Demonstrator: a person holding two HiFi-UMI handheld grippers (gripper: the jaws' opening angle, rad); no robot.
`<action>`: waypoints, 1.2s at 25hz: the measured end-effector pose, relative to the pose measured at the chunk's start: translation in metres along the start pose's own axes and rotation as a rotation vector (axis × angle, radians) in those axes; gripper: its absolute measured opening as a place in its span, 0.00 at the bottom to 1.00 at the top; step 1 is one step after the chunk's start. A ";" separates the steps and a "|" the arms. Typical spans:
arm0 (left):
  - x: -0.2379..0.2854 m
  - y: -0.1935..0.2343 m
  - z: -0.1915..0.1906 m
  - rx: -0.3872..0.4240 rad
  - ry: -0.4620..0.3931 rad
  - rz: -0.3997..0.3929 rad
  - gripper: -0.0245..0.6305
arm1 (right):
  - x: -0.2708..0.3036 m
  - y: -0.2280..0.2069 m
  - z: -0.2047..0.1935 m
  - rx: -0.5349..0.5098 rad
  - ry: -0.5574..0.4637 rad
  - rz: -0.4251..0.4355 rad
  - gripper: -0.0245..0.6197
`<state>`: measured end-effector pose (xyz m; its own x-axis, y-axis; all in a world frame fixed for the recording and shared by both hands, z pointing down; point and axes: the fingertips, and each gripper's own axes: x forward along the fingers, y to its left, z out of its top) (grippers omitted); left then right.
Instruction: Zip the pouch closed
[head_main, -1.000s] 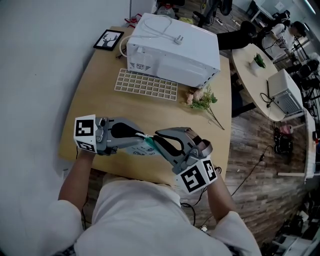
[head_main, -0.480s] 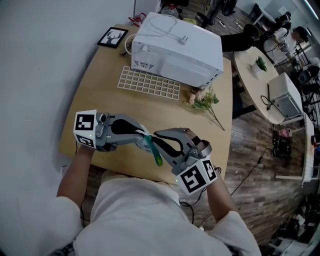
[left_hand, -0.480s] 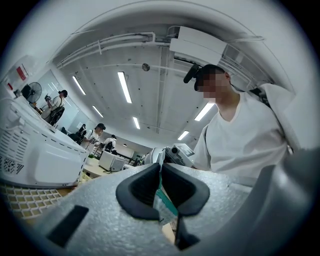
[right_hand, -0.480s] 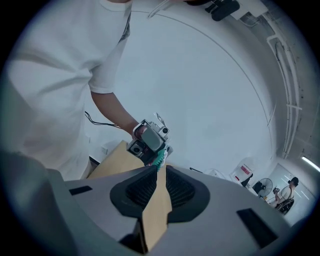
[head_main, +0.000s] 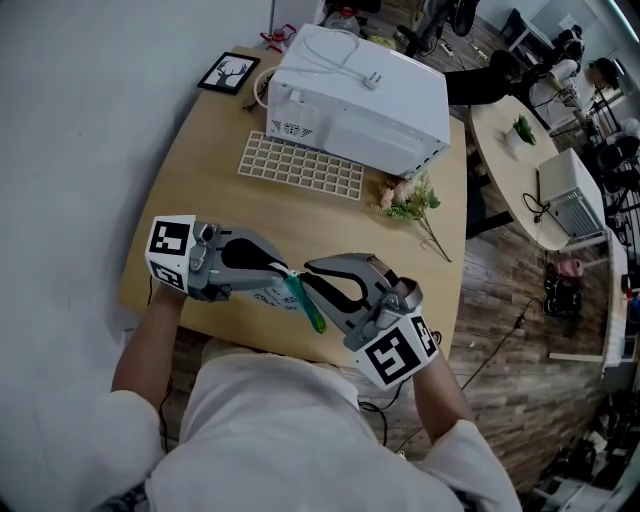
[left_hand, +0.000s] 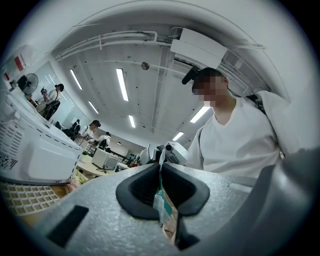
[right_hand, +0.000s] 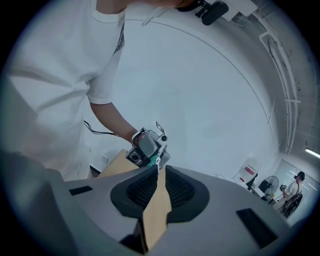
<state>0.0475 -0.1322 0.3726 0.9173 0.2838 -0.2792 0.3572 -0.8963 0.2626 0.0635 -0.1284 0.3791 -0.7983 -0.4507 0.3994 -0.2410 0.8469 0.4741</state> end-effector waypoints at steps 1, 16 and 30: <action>-0.001 0.000 0.001 -0.002 -0.005 -0.001 0.08 | 0.001 0.001 0.001 -0.002 -0.001 0.004 0.12; 0.003 0.009 0.000 -0.004 -0.053 0.047 0.08 | 0.000 0.005 -0.008 -0.052 0.056 -0.005 0.04; 0.010 0.032 0.003 0.017 -0.166 0.289 0.07 | -0.007 -0.006 -0.023 -0.159 0.176 -0.163 0.04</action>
<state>0.0673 -0.1593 0.3753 0.9387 -0.0412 -0.3422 0.0821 -0.9375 0.3381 0.0834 -0.1364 0.3912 -0.6447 -0.6312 0.4312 -0.2579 0.7106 0.6546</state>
